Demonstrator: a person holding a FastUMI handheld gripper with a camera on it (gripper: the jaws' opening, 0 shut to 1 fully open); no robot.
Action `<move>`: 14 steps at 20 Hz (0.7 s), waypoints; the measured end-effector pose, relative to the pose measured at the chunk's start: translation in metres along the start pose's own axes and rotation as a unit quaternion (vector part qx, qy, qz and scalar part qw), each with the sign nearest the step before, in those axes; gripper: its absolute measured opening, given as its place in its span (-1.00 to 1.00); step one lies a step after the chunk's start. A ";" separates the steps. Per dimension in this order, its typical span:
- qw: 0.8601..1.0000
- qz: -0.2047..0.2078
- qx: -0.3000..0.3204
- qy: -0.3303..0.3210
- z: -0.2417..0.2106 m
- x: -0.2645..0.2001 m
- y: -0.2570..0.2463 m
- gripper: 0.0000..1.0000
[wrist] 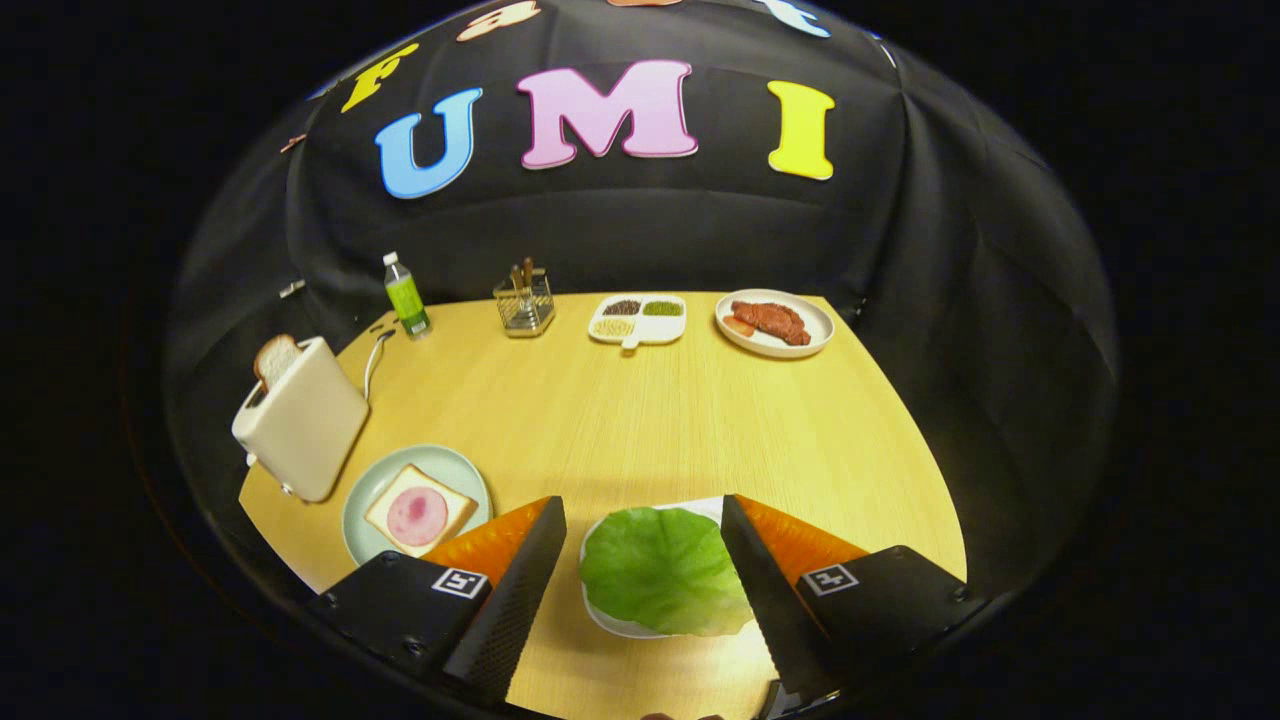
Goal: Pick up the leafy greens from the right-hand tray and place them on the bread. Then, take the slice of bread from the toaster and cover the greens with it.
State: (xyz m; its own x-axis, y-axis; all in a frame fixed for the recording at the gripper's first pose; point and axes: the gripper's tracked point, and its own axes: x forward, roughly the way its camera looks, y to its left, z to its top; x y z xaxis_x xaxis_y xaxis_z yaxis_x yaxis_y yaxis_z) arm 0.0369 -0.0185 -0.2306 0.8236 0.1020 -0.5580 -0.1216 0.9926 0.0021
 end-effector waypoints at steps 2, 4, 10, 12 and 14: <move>0.999 0.007 -0.015 0.030 -0.022 0.015 -0.004 0.95; 0.998 0.015 -0.026 0.058 -0.041 0.028 -0.007 0.96; 0.992 0.018 -0.020 0.123 -0.084 0.053 -0.019 0.96; 0.991 0.024 -0.030 0.129 -0.088 0.057 -0.019 0.97; 0.990 0.025 -0.040 0.135 -0.092 0.057 -0.020 0.92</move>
State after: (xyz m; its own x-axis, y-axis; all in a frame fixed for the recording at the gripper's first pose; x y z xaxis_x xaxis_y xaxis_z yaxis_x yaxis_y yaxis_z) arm 0.0354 -0.0385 -0.3385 0.6395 0.1183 -0.7597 -0.2106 0.9773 -0.0250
